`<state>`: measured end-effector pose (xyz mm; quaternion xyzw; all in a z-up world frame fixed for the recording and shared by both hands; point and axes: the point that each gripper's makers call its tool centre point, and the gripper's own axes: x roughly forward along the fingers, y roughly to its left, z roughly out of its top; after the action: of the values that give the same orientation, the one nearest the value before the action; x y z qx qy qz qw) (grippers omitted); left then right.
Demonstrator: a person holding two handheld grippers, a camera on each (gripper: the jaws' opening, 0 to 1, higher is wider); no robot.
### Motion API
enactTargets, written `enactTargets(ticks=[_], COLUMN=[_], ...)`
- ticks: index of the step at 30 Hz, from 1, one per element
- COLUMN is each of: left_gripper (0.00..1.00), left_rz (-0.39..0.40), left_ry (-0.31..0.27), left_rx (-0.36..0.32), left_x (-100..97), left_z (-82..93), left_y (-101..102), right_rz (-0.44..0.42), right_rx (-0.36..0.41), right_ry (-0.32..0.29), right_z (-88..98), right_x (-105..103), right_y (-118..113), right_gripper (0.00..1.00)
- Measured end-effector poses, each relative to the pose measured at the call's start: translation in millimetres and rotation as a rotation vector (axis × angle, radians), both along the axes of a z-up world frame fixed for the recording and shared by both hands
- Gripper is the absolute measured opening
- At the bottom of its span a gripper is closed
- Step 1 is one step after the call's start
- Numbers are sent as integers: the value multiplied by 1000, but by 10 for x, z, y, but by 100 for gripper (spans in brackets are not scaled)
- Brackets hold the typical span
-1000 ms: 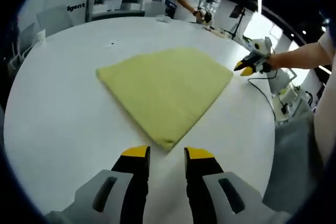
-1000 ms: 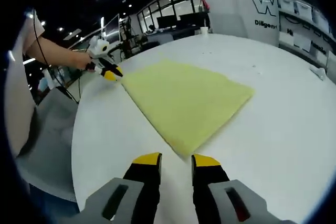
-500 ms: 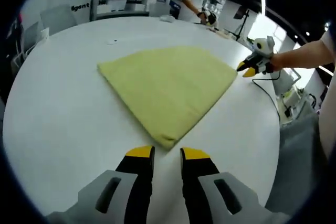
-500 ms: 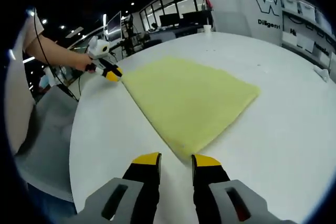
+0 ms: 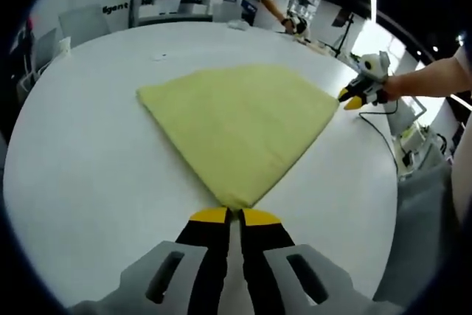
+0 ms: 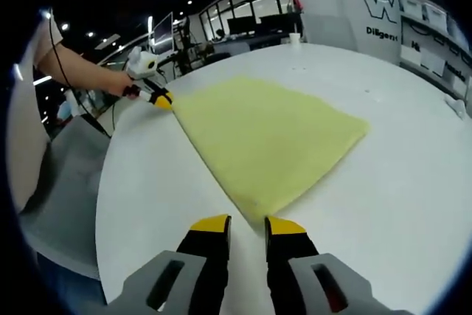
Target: Fold the garment on the visible template until the final outline fits inside the template.
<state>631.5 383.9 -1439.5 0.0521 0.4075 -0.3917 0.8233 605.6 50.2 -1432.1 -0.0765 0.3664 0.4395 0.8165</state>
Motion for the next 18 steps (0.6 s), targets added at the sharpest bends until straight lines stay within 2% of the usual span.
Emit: enactTargets(ticks=[6, 13, 18], left_gripper=[2, 1, 1], left_rz=[-5, -14, -17], left_ry=[-12, -17, -20], left_rx=[1, 2, 7], left_x=[8, 10, 16], left_z=[27, 27, 27], left_y=[26, 29, 34], right_rz=[-5, -5, 15], right_rx=[-14, 8, -1], right_ry=[18, 7, 5], right_z=[-44, -23, -25], right_x=[3, 23, 13], right_y=[-44, 26, 30], right_gripper=[6, 7, 0])
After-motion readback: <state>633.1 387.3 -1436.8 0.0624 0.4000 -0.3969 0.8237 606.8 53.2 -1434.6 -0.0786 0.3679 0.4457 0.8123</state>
